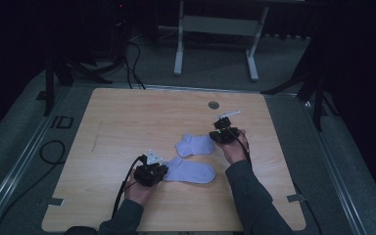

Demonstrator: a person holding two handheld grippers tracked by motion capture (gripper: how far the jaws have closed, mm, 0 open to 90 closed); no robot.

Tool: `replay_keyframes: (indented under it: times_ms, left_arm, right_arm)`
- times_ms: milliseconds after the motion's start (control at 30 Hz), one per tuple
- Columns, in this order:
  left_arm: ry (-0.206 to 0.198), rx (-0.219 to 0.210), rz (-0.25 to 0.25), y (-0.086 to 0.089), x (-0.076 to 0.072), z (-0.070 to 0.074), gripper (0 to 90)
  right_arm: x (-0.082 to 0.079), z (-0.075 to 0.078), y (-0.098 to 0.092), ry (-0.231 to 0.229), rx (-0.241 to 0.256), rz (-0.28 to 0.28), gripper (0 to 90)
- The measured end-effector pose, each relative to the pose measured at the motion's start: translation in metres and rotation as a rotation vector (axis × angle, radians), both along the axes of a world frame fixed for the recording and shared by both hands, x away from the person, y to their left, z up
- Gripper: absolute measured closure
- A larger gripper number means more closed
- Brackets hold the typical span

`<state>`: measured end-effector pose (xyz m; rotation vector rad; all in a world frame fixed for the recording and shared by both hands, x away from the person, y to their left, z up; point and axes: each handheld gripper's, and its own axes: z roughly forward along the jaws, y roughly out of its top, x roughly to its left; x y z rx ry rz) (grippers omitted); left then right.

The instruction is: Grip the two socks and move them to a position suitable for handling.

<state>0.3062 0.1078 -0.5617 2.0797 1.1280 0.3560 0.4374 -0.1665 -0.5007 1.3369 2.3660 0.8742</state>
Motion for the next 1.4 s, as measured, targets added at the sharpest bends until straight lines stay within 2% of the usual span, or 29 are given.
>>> replay_keyframes:
  times_ms: [267,400,567,600,667,800,867,933,1000,1067,1200,1300,1333,1400]
  left_arm:
    - [-0.002,-0.001,0.001,0.000,0.000,0.000,82.1]
    - [-0.002,0.000,0.001,0.000,0.000,0.000,81.9]
    - [-0.002,0.000,0.000,0.000,0.000,0.000,81.7]
    - [-0.002,0.000,0.000,0.000,0.000,0.000,81.6]
    - [-0.001,-0.002,-0.003,0.000,0.000,0.000,81.2]
    - [-0.002,-0.004,-0.005,0.000,-0.001,0.000,80.1]
    - [0.000,-0.005,-0.006,0.000,0.000,0.000,80.0]
    - [-0.001,-0.006,-0.005,0.000,0.000,0.000,79.9]
    - [-0.003,-0.003,-0.008,-0.001,-0.001,0.000,79.1]
    - [-0.002,-0.001,-0.014,-0.001,0.000,0.000,77.4]
    - [-0.012,0.011,-0.017,-0.002,-0.001,0.000,76.5]
    - [-0.012,0.012,-0.018,0.000,0.000,0.001,74.9]
    - [-0.012,0.010,-0.014,0.000,0.000,0.001,74.3]
    - [-0.013,-0.015,-0.008,0.003,0.000,0.004,74.0]
  right_arm:
    - [-0.002,-0.019,-0.035,0.059,0.002,-0.084,87.9]
    - [-0.004,-0.025,-0.041,0.066,-0.023,-0.095,87.1]
    - [-0.007,-0.031,-0.043,0.057,-0.102,-0.098,86.0]
    - [-0.007,-0.031,-0.043,0.057,-0.102,-0.098,86.0]
    - [-0.008,-0.032,-0.042,0.045,-0.151,-0.093,85.7]
    - [-0.008,-0.033,-0.045,0.064,-0.165,-0.127,85.1]
    - [-0.009,-0.031,-0.048,0.067,-0.167,-0.152,80.3]
    - [-0.010,-0.026,-0.050,0.049,-0.162,-0.175,68.1]
    - [-0.013,-0.018,-0.052,0.020,-0.126,-0.183,59.3]
    - [-0.016,-0.010,-0.051,-0.011,-0.120,-0.177,54.0]
    - [-0.021,0.004,-0.044,-0.069,-0.111,-0.109,50.8]
    - [-0.022,0.011,-0.038,-0.080,-0.090,-0.065,50.6]
    - [-0.022,0.013,-0.031,-0.074,-0.096,-0.029,49.9]
    - [-0.022,0.014,-0.025,-0.078,-0.111,-0.002,49.7]
